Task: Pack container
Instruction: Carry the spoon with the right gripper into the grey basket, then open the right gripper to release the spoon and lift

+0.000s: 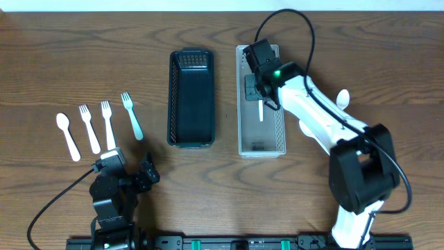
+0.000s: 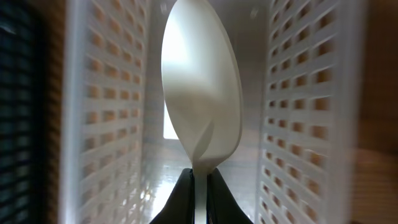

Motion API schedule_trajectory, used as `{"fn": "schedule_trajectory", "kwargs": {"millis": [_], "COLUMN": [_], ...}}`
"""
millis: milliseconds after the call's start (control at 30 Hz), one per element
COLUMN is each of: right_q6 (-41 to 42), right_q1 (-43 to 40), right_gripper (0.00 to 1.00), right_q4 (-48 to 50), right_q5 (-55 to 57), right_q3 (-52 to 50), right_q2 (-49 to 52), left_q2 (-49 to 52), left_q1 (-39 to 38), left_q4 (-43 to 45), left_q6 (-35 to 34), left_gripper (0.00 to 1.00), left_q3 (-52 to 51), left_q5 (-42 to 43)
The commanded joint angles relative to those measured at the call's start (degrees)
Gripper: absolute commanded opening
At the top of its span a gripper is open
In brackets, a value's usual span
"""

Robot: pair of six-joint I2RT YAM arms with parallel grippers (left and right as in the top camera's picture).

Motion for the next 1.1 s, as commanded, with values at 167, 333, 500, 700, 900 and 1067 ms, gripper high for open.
{"fn": "schedule_trajectory", "kwargs": {"millis": [167,333,500,700,900,1067], "right_q6": [1.05,1.03,1.01,-5.03,-12.79,-11.89], "right_q1": [-0.31,-0.31,-0.31,-0.44,-2.67,-11.69], "right_gripper": [0.01,0.20,0.27,0.30,0.59,0.71], "right_q4": [-0.28,-0.28,-0.31,0.13,-4.13,-13.03], "right_q5": [-1.81,-2.45,-2.45,-2.45,-2.03,-0.70], "right_q3": [0.48,0.48,0.48,1.40,5.97,6.99], "right_q2": [3.21,3.21,3.21,1.46,-6.60,-14.23], "left_q2": [0.20,0.20,0.20,0.20,0.20,0.20], "left_q1": [0.33,0.33,0.33,0.33,0.33,0.33], "left_q4": [-0.74,-0.72,-0.72,-0.72,-0.72,-0.72], "left_q6": [-0.57,-0.57,-0.57,-0.57,-0.57,-0.57], "left_gripper": [0.98,0.98,0.98,0.98,0.98,0.98], "left_q3": [0.13,0.13,0.13,0.13,0.13,0.13], "left_q5": [-0.04,-0.07,-0.04,-0.07,-0.07,-0.07]}}
